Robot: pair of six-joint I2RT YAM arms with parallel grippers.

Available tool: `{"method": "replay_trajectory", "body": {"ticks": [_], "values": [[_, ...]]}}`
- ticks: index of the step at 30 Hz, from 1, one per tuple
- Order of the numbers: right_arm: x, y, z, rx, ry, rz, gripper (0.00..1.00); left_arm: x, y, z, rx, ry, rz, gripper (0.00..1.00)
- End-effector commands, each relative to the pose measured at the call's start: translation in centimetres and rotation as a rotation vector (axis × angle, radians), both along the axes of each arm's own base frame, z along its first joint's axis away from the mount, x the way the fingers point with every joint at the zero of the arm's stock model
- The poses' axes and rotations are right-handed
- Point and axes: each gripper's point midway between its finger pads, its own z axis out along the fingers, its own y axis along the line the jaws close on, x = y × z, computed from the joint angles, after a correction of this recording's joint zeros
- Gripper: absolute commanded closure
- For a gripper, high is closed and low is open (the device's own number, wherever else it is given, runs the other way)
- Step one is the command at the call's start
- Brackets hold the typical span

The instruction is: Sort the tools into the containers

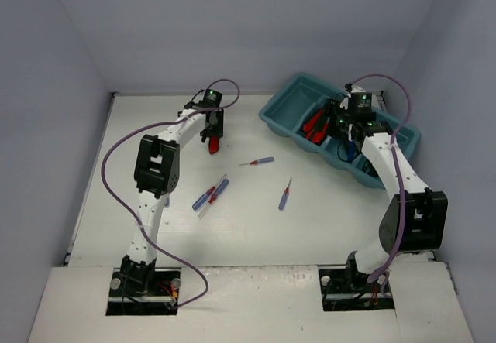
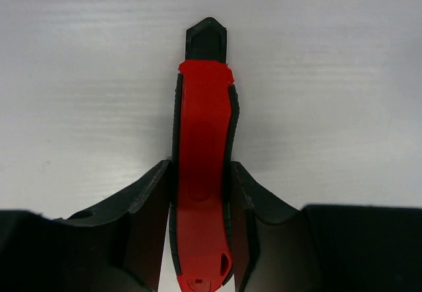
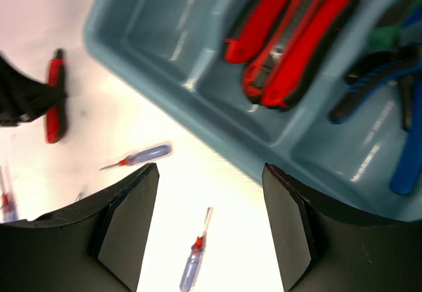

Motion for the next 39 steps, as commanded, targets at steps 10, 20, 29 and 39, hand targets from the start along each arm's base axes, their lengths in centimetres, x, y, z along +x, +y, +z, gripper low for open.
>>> {"method": "replay_trajectory", "body": {"ticks": [10,20,29,39], "values": [[-3.6,17.2,12.9,0.221,-0.317,0.663,0.28,-8.3,-10.5,30.9,-0.88,-0.502,-0.439,0.96],[-5.2,21.7,16.4,0.287,-0.396,0.807,0.27,-14.2,-12.4,39.1,-1.046,-0.603,-0.575,0.93],[-6.1,23.2,19.4,0.368,-0.457,0.857,0.27,-15.3,-13.1,40.0,-1.064,-0.631,-0.601,0.9],[-5.8,23.3,18.6,0.37,-0.447,0.846,0.63,-16.8,-13.7,41.5,-1.106,-0.664,-0.647,0.89]]}}
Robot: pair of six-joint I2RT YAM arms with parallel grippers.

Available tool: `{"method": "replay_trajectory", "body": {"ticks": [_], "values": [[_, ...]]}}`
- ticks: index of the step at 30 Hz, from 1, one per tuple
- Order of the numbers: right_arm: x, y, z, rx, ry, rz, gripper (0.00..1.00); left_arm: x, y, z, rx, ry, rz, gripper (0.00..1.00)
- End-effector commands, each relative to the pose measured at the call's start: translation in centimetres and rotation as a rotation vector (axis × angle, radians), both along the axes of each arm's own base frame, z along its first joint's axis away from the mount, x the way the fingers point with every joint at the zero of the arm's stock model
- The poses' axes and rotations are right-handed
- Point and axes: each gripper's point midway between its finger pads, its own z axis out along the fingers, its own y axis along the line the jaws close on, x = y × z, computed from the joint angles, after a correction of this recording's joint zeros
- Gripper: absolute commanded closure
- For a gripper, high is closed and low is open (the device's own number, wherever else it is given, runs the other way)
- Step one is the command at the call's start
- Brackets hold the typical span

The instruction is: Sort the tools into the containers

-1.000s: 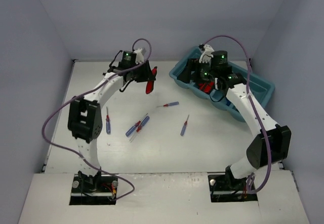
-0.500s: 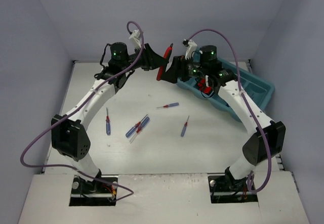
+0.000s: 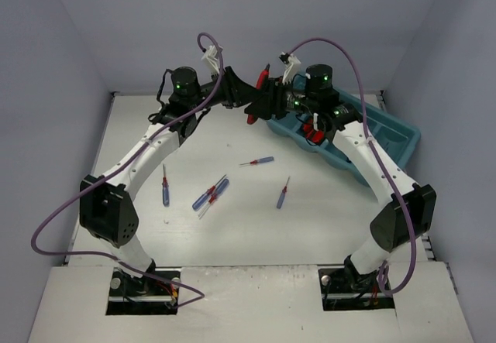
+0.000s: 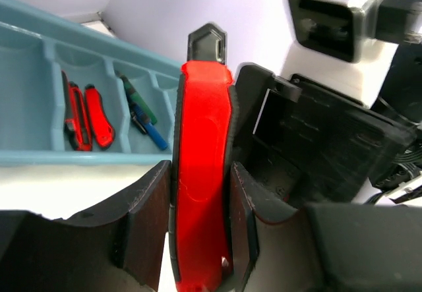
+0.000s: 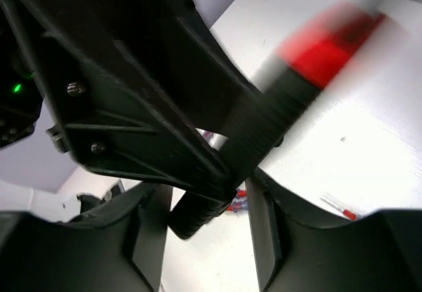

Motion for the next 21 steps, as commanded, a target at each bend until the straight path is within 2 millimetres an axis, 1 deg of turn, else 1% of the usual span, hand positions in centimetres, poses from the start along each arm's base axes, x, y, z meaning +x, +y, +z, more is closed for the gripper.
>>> {"method": "replay_trajectory", "body": {"ticks": [1,2,4,5,8,9,11,14,16,17,19,20,21], "values": [[-0.2,0.8,3.2,0.066,-0.109,0.042,0.69,-3.2,0.5,7.2,-0.108,-0.202,-0.033,0.89],[-0.2,0.8,3.1,0.063,-0.108,0.039,0.78,-3.2,0.6,7.2,-0.108,-0.205,-0.03,0.87],[0.1,0.5,2.7,0.054,-0.106,0.015,0.86,-3.0,0.7,6.9,-0.106,-0.2,-0.023,0.79],[0.4,0.3,2.5,0.048,-0.107,-0.003,0.88,-2.8,0.8,6.6,-0.104,-0.194,-0.016,0.74],[1.4,-0.7,2.2,0.035,-0.108,-0.064,0.95,-2.0,1.6,5.9,-0.097,-0.175,0.026,0.49],[1.7,-1.3,2.1,0.033,-0.102,-0.087,0.96,-1.4,2.1,5.2,-0.092,-0.16,0.053,0.46],[3.1,-2.8,1.4,0.023,-0.082,-0.166,1.0,-0.5,3.1,4.1,-0.083,-0.134,0.1,0.37],[4.8,-5.2,-0.2,-0.002,-0.045,-0.27,1.0,0.9,5.3,3.2,-0.069,-0.109,0.185,0.28],[6.4,-7.8,-1.2,-0.012,-0.018,-0.359,1.0,1.6,6.7,2.1,-0.039,-0.077,0.241,0.26],[7.1,-8.8,-1.8,-0.021,-0.006,-0.404,1.0,2.1,7.5,1.3,-0.01,-0.06,0.28,0.25],[8.8,-11.7,-3.5,-0.053,0.03,-0.523,1.0,2.4,9.2,0.3,0.068,-0.073,0.348,0.25],[9.6,-12.7,-4.5,-0.069,0.053,-0.565,1.0,2.6,9.8,-0.7,0.125,-0.061,0.383,0.25],[10.4,-14.0,-5.2,-0.08,0.069,-0.611,1.0,2.6,11.0,-2.5,0.217,-0.024,0.429,0.25]]}}
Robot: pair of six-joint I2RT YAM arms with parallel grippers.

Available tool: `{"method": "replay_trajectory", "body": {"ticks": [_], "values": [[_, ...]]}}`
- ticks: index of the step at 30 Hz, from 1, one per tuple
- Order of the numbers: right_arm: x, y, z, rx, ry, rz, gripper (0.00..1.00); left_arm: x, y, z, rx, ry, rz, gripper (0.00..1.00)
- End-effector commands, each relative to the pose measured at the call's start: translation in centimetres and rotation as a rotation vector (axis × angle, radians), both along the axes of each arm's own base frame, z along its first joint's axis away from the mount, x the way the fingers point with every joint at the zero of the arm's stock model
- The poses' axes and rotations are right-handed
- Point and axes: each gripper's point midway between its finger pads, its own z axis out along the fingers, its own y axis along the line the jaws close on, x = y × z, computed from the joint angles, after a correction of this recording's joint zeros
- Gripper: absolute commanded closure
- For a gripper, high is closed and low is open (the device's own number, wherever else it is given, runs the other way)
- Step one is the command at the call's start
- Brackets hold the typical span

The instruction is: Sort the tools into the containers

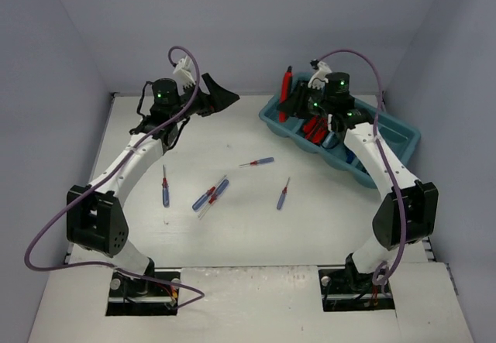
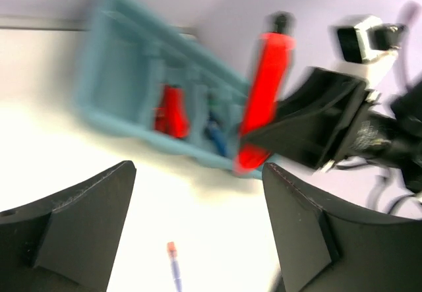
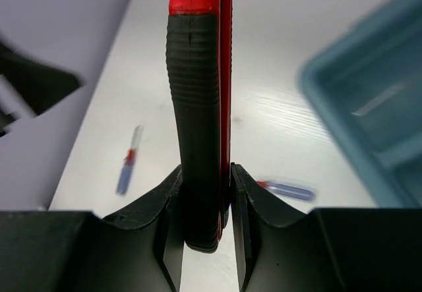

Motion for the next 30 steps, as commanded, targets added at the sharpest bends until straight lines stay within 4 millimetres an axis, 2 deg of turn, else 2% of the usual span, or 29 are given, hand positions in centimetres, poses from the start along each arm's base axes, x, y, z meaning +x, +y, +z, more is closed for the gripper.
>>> {"method": "replay_trajectory", "body": {"ticks": [1,3,5,9,11,14,17,19,22,25,27,29,30], "values": [[4.3,-5.4,0.1,-0.03,-0.041,-0.249,1.0,-1.0,4.1,1.4,0.193,-0.045,0.151,0.24],[6.1,-8.0,-2.1,-0.061,0.013,-0.362,1.0,-1.0,6.6,-0.5,0.347,-0.005,0.24,0.24],[7.6,-10.0,-4.7,-0.093,0.068,-0.469,1.0,-2.0,8.1,-2.9,0.444,0.073,0.262,0.24],[10.1,-13.6,-8.9,-0.186,0.132,-0.624,0.89,-4.1,10.2,-6.1,0.574,0.141,0.273,0.24],[11.1,-14.8,-10.6,-0.221,0.153,-0.657,0.76,-5.4,10.7,-7.3,0.6,0.164,0.264,0.24],[11.7,-16.2,-12.2,-0.275,0.186,-0.7,0.55,-6.8,11.4,-8.0,0.621,0.177,0.262,0.24],[11.6,-16.9,-11.6,-0.31,0.181,-0.728,0.37,-8.0,12.0,-8.5,0.646,0.188,0.259,0.24],[11.0,-17.2,-10.7,-0.321,0.173,-0.739,0.29,-8.5,12.3,-8.5,0.656,0.188,0.259,0.24],[9.6,-17.4,-9.2,-0.351,0.154,-0.744,0.24,-8.5,12.5,-8.0,0.669,0.181,0.263,0.24],[7.5,-16.8,-7.0,-0.356,0.128,-0.727,0.23,-8.3,12.6,-7.5,0.678,0.183,0.268,0.24],[5.4,-15.9,-6.3,-0.379,0.122,-0.717,0.23,-7.9,12.5,-6.9,0.676,0.182,0.274,0.24],[2.7,-14.0,-7.1,-0.423,0.136,-0.687,0.22,-7.4,12.4,-6.7,0.67,0.187,0.278,0.24],[1.7,-13.7,-6.4,-0.43,0.119,-0.697,0.22,-7.2,12.3,-6.3,0.665,0.187,0.284,0.24]]}}
